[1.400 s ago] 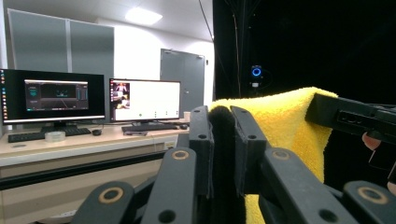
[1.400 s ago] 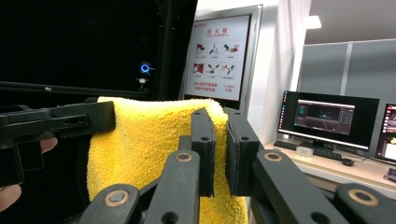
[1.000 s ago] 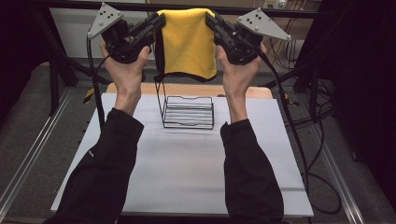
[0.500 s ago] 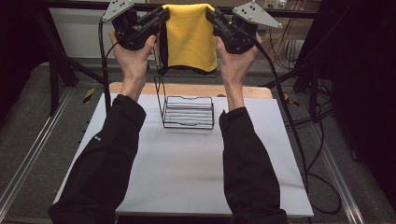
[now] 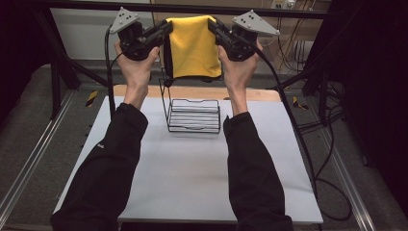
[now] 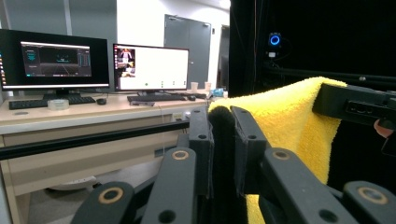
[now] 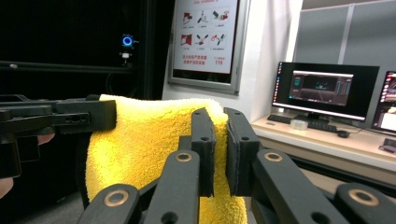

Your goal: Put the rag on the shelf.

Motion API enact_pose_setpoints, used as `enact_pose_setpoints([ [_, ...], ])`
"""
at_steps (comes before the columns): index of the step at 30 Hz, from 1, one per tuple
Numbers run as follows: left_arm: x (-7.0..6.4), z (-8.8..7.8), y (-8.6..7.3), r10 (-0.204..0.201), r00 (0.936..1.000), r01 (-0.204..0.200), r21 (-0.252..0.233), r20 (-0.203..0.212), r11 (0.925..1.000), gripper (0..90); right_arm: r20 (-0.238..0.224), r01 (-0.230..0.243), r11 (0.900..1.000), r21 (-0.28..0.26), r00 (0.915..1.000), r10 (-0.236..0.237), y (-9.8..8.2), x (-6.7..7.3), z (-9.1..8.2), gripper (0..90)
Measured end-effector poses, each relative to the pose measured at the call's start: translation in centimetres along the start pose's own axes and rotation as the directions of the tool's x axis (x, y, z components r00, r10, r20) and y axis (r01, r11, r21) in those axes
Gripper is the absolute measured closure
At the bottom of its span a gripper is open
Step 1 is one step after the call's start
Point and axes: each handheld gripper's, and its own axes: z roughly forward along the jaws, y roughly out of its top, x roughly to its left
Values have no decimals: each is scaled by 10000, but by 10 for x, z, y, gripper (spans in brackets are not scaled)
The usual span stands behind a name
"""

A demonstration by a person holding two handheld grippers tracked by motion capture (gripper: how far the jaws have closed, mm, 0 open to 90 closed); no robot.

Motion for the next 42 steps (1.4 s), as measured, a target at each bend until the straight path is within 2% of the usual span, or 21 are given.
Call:
enact_pose_setpoints([
  [3, 2, -4, -9, -20, 10000, 20, 109, 0, 9999, 799, -120, -121, 9998, 127, 9999, 123, -8, 2, -1, 838],
  [10, 8, -9, -27, -109, 9999, 110, 477, -19, 9988, 799, -197, 38, 9975, 701, 9998, -24, -24, 8, 2, 838],
  [19, 5, -8, -49, 21, 9996, -47, 915, 283, 9958, 798, -344, -188, 9929, 1172, 9991, 230, -49, 3, -8, 836],
  [23, 2, -11, -50, 9, 9992, -45, 911, 397, 9958, 797, -494, -257, 9923, 1211, 9983, 319, -52, 2, -14, 835],
  [26, 0, -15, -49, 292, 9990, -326, 1026, 339, 9942, 797, -673, -311, 9914, 1271, 9969, 399, -51, 2, -18, 833],
  [32, -4, -25, -49, 414, 9968, -497, 1253, 677, 9909, 793, -1228, 10, 9883, 1525, 9923, 180, -47, 5, -29, 829],
  [38, -11, -33, -53, 459, 9964, -565, 1532, 719, 9866, 787, -1598, 297, 9785, 2042, 9871, 34, -48, 10, -40, 827],
  [42, -15, -38, -56, 518, 9958, -658, 1946, 759, 9787, 780, -1751, 422, 9711, 2350, 9845, -4, -50, 13, -45, 825],
])
